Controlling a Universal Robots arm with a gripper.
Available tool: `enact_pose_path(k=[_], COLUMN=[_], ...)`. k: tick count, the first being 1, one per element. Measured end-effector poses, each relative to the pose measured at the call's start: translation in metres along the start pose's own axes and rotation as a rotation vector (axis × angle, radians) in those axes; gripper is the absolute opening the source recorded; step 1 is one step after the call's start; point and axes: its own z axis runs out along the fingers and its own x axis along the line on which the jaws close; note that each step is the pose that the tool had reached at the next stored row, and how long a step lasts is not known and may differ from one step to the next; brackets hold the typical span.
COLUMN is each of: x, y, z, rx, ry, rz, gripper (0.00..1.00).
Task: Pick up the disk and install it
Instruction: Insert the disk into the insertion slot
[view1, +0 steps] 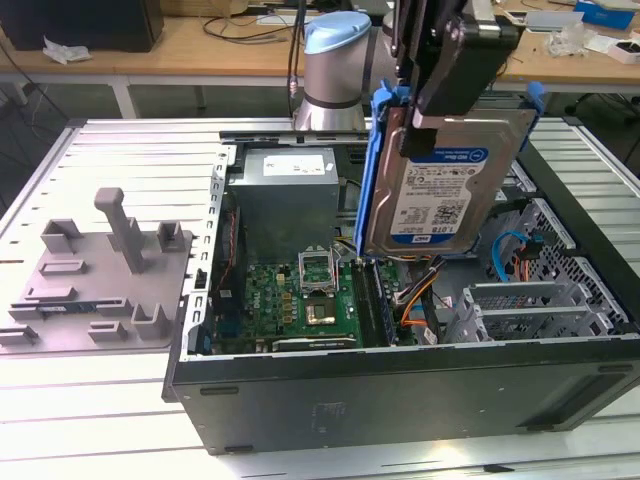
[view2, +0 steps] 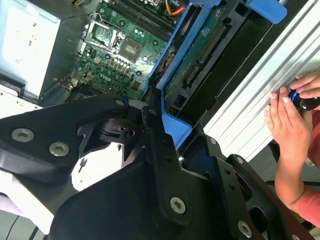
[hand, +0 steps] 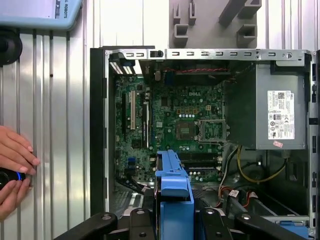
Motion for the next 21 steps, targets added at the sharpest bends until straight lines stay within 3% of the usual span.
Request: enact_pose_path(k=[10, 11, 13, 16, 21], x=[0.0163, 0.0179, 0.0207, 0.0225, 0.0239], y=[-0.031, -0.037, -0.0506, -0.0623, -0.0746], z=[-0.0005, -0.0007, -0.001, -0.0012, -0.0013], rx=[-0.0161, -0.0177, -0.0189, -0.019, -0.019], ry=[0.0001, 0.0002, 0.0002, 0.0001, 0.0002], rz=[0.0, 0.0, 0.0, 0.0, 0.0], gripper=[0.36, 0.36, 0.36, 0.36, 0.36])
